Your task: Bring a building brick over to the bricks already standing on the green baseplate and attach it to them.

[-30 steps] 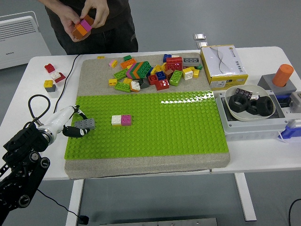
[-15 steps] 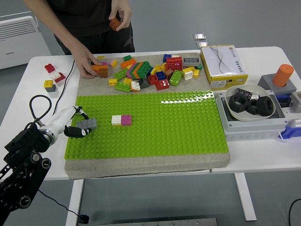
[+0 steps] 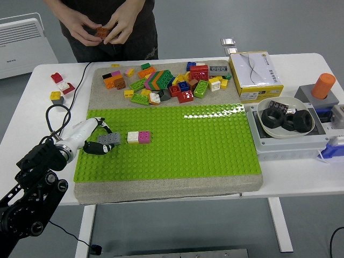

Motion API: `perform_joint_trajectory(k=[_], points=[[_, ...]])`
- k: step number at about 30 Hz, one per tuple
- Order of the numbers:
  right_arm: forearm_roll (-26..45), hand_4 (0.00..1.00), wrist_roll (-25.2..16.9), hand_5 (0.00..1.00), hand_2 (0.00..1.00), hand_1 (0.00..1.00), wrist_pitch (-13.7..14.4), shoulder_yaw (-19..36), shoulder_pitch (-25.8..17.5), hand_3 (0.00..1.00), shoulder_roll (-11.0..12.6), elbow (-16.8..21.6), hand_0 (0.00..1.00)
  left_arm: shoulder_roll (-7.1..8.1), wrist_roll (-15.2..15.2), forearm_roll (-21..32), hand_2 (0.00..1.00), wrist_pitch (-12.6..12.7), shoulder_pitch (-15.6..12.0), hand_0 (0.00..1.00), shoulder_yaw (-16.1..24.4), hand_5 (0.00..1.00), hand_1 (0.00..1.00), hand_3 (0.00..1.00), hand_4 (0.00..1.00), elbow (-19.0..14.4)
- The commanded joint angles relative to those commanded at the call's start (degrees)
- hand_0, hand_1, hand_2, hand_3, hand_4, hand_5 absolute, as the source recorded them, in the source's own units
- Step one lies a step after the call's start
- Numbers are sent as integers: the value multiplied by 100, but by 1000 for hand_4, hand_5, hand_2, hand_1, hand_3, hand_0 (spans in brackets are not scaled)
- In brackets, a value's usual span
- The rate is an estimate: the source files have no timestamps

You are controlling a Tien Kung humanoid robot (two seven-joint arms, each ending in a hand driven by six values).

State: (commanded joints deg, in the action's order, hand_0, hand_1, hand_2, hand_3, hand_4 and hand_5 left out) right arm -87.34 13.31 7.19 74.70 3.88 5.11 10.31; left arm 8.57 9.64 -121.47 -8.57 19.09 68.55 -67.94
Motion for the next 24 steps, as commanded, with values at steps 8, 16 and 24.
perform_joint_trajectory(k=[8, 16, 24], points=[[3, 887, 2, 998, 773, 677, -2, 10, 9, 826, -18, 0, 683, -111, -60, 8, 934, 66, 171, 998, -124, 138, 960, 496, 699, 262], [-21, 888, 2, 998, 772, 677, -7, 43, 25, 826, -21, 0, 679, -111, -81, -12, 934, 107, 246, 997, -161, 123, 957, 499, 678, 362], [-56, 888, 4, 998, 773, 676, -12, 80, 34, 826, -32, 0, 679, -120, -94, 0, 934, 139, 274, 996, -205, 115, 956, 501, 668, 404]])
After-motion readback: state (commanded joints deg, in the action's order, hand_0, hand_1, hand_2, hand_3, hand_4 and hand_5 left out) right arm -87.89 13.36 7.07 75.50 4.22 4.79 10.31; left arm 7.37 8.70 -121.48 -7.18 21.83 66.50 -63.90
